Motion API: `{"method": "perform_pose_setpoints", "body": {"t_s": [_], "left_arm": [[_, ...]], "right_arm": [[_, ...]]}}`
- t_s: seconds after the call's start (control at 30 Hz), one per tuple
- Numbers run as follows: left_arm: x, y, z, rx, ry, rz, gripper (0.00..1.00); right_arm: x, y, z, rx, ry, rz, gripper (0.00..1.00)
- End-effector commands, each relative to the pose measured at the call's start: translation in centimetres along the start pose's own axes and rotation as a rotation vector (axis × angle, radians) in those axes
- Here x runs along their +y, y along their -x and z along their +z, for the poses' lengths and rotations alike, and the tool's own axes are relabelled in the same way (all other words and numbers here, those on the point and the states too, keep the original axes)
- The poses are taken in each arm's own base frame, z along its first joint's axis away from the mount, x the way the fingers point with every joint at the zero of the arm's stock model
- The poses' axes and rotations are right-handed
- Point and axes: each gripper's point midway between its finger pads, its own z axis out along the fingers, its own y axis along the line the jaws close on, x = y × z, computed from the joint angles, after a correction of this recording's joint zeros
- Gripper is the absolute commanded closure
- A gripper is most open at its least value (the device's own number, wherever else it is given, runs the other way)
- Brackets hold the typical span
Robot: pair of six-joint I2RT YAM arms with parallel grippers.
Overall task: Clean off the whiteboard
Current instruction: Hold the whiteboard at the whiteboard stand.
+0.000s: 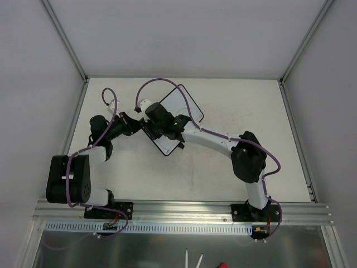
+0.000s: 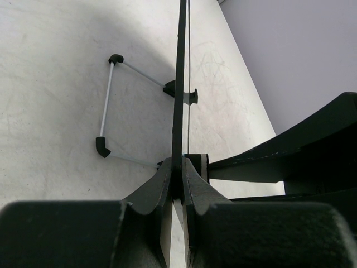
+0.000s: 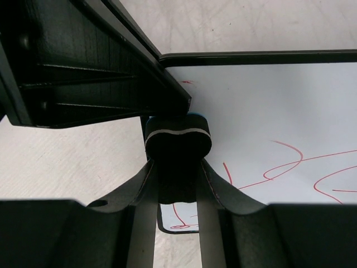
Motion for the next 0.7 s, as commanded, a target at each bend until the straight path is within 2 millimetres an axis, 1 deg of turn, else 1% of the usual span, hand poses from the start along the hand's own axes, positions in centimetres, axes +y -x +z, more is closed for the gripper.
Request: {"method": "perform_pose_setpoints", "body": {"t_s": [0.0, 0.03, 0.07, 0.2, 0.37, 0.6, 0.63, 0.67], "left_arm": [[-2.2, 2.0, 0.4, -0.036, -0.084, 0.117, 1.0], [-2.2, 2.0, 0.4, -0.036, -0.082, 0.116, 1.0], [-2.2, 1.9, 0.4, -0.034, -0.083, 0.115, 1.0], [-2.2, 2.0, 0.4, -0.035, -0.084, 0.117, 1.0], [-2.1, 2.0, 0.4, -0.035, -0.077, 0.114, 1.0], [-2.0, 2.0, 0.4, -0.031, -0.071, 0.108, 1.0], [-2.0, 1.9, 0.5, -0.03, -0.069, 0.106, 1.0], [-2.0, 1.9, 0.5, -0.03, -0.07, 0.107, 1.0]], "right_arm": [[0.3, 0.2, 0.2, 0.016, -0.007, -0.025, 1.0], [0.2, 0.6, 0.4, 0.016, -0.012, -0.029, 1.0], [0.1, 0.5, 0.5, 0.025, -0.017, -0.031, 1.0], [-0.1, -0.4, 0.7, 0.062, -0.032, -0.047, 1.0], [-0.4, -1.6, 0.4, 0.093, -0.043, -0.056, 1.0], [-1.1, -4.4, -0.5, 0.141, -0.069, -0.065, 1.0], [-1.2, -5.3, -0.7, 0.154, -0.071, -0.065, 1.0], [-1.3, -5.6, -0.8, 0.155, -0.076, -0.064, 1.0]]}}
